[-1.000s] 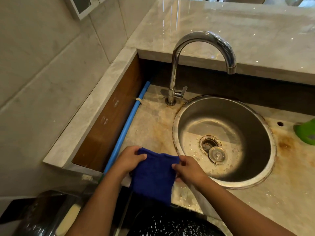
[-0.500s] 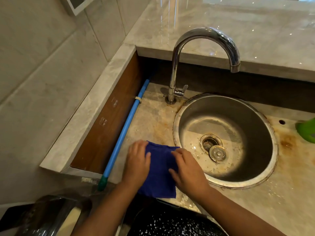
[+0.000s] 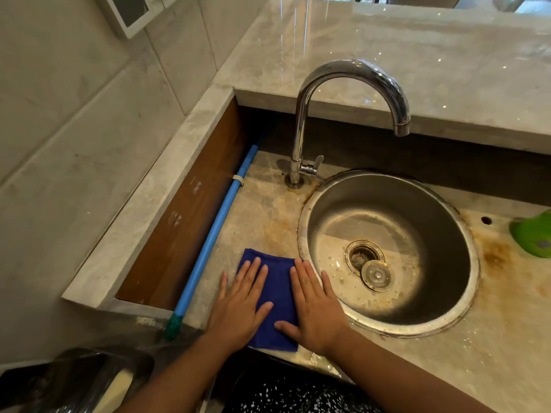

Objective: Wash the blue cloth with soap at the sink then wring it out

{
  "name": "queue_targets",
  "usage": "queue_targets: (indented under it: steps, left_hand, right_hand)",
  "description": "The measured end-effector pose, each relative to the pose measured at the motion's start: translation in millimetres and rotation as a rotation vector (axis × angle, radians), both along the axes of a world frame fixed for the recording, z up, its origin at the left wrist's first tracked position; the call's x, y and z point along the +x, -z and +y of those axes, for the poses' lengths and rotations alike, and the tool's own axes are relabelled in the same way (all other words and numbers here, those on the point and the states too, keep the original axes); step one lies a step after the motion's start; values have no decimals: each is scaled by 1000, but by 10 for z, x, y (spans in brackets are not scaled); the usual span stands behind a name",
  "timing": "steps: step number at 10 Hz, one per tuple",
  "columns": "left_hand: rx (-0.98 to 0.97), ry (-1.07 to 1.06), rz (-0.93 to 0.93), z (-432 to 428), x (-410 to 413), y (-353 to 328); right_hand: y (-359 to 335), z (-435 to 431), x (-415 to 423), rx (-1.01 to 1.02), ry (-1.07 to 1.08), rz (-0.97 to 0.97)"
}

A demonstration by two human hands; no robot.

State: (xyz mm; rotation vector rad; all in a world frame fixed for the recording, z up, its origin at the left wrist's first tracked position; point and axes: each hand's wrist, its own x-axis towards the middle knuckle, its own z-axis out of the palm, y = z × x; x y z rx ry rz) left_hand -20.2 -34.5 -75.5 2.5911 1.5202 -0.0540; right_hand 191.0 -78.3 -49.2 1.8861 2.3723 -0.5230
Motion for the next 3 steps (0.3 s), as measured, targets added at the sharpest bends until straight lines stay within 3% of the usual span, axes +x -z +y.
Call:
queue_targets:
  steps: [3]
  left_hand:
    - [-11,-49,-23,-25,27,-17]
  right_hand:
    - [-270,43,141,-146,-62,53]
